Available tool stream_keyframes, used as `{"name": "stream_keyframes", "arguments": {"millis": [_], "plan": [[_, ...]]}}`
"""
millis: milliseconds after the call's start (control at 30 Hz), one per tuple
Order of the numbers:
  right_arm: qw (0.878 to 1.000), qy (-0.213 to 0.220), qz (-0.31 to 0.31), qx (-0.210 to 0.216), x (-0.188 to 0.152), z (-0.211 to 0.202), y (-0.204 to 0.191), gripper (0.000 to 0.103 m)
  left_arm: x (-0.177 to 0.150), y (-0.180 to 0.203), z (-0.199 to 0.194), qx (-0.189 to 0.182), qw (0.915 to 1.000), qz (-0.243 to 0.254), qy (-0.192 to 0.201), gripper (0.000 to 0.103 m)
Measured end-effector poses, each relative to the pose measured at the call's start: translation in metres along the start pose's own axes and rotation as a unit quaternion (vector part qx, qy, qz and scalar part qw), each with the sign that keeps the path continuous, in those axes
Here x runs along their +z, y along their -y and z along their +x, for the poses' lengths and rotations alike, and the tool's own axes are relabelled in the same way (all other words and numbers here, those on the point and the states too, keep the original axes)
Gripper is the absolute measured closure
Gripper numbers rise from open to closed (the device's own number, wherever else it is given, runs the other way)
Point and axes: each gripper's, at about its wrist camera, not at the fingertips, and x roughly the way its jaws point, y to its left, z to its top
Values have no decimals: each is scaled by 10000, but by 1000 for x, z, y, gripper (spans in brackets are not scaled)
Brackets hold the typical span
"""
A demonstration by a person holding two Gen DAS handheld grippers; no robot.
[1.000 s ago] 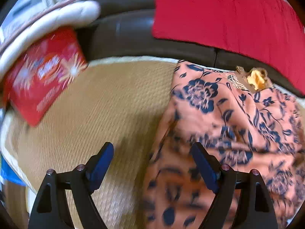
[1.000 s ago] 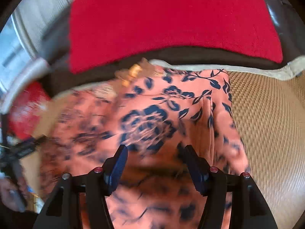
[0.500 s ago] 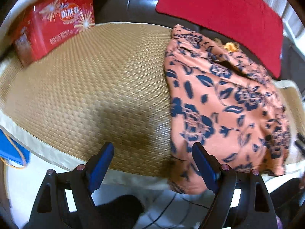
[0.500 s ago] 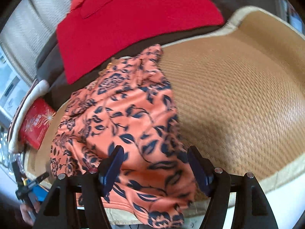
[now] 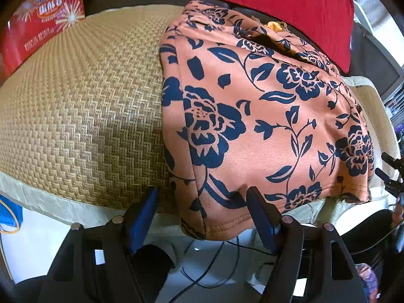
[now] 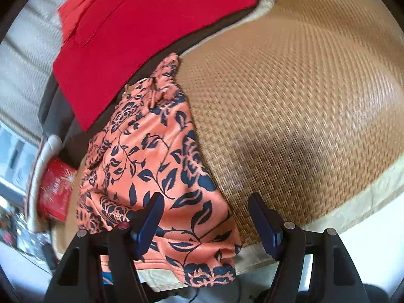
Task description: Fold small clothes
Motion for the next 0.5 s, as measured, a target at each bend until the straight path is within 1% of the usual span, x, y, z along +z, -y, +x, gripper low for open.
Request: {"name": "stream_keyframes", "arguments": {"millis": [33,67,100,167,267,300,333,367,400,433,500], "plan": [[9999,-65,141,33,-1,1,4,30,-1,2,-2,18,10000,77,58,68],[9996,-131,262,65,-2,1,8,30,-1,4,-1,-9,9999,117,67,82],[9992,-194,353,77,-3,2,11,30,1,4,1,-136,9999,95,8,92],[9983,-329,473,17,-7,4,15,30,2,3,5,-223,9997,-11,-34,92],[9973,-570,443,-113,-14,12,14,30,6,1,6,-347,9993,-144,-76,91],[9968,-668,414,-161,-18,15,13,30,7,0,5,-435,9988,-212,-106,84],[9960,-776,380,-225,-22,19,11,30,6,-5,2,-586,9978,-279,-129,69],[9954,-842,380,-261,-25,23,9,30,6,-5,1,-766,9964,-336,-155,60],[9944,-929,413,-292,-30,26,8,30,6,-4,1,-860,9955,-361,-172,46],[9935,-998,450,-305,-34,29,9,30,5,-2,0,-822,9960,-308,-136,45],[9910,-1153,565,-370,-47,36,8,30,4,5,-1,-622,9980,-64,-78,46]]}}
